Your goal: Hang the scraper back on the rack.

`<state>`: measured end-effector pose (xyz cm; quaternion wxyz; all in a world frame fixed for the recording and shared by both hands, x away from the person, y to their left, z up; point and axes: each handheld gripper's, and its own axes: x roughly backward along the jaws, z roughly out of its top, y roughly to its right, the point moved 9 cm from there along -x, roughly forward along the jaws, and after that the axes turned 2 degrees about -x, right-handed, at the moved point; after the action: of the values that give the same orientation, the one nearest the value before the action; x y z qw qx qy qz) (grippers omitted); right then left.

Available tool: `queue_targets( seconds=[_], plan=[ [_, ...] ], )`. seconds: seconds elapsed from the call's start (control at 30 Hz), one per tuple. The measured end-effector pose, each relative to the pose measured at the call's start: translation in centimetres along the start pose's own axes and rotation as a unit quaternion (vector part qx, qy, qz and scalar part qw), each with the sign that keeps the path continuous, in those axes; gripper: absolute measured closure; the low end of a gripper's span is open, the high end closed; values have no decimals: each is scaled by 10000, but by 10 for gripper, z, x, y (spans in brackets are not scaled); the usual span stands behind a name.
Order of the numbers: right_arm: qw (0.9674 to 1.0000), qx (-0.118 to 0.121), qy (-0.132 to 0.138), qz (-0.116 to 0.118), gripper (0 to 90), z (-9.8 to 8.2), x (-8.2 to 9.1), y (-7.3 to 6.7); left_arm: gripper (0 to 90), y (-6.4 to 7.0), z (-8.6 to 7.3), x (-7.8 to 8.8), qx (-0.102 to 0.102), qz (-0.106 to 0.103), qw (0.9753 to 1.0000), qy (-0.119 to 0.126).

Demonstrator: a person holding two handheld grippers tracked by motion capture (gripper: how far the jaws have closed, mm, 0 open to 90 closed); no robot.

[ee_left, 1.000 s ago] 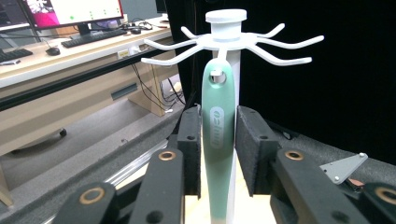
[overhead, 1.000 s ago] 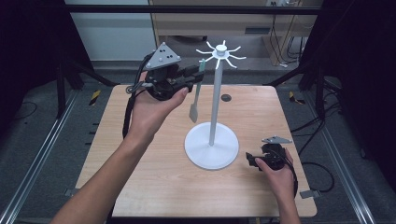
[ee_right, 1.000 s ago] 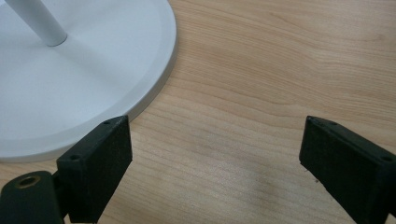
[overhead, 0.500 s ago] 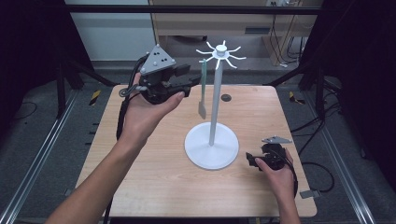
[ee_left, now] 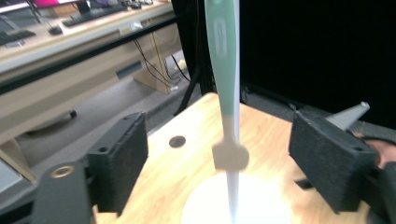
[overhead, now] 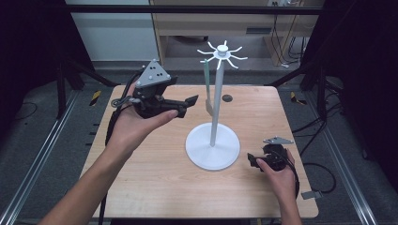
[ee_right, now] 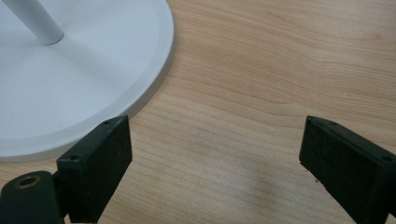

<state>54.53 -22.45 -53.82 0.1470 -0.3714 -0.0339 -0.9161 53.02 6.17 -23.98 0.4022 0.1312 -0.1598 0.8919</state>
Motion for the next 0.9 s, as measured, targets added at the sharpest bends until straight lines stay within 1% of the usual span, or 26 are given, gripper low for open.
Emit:
queue_targets(
  seconds=[0.07, 0.17, 0.2, 0.27, 0.3, 0.4, 0.43, 0.5, 0.53, 0.7, 0.73, 0.77, 0.83, 0.87, 0.9],
  plan=[
    [10000, -38, 3, 16, 98, 0, 0, 0, 159, 1, -9, 1, -44, -23, 9999, -102],
    [10000, -29, 3, -2, 98, 0, 0, 1, 133, 3, -24, 3, -126, -49, 9996, -266],
    [10000, -27, -5, 1, 98, 0, 0, 1, 130, 4, -29, 3, -124, -66, 9995, -286],
    [10000, -11, -5, -9, 98, 0, 0, 1, 117, 8, -39, 4, 21, -183, 9993, -320],
    [10000, -12, -7, -4, 98, 0, 0, 1, 111, 11, -44, 5, 12, -233, 9991, -352],
    [10000, -34, -6, -10, 98, 0, 1, 0, 104, 14, -58, 7, -59, -255, 9988, -405],
    [10000, -27, -11, -15, 98, 0, 1, 1, 103, 17, -64, 8, -38, -314, 9985, -449],
    [10000, -26, -12, -12, 98, -1, 1, 1, 102, 19, -72, 10, -26, -321, 9983, -478],
    [10000, -20, -13, -8, 98, -1, 1, 1, 102, 20, -76, 11, 13, -319, 9984, -464],
    [10000, -21, -29, 2, 98, -1, 0, 1, 104, 26, -96, 18, -52, -225, 9986, -481],
    [10000, -20, -26, -2, 98, -1, 0, 1, 104, 26, -101, 19, -106, -185, 9984, -521],
    [10000, -20, -26, -5, 98, -1, 0, 1, 105, 27, -104, 20, -117, -145, 9985, -523],
    [10000, -9, -31, -11, 98, -1, 0, 0, 105, 27, -112, 21, -125, -115, 9983, -560],
    [10000, -7, -39, -18, 98, -1, 0, 0, 105, 27, -116, 21, -79, -89, 9985, -536],
    [10000, -12, -33, 0, 98, -1, 1, 0, 106, 27, -121, 22, -108, -58, 9982, -582]
  ],
)
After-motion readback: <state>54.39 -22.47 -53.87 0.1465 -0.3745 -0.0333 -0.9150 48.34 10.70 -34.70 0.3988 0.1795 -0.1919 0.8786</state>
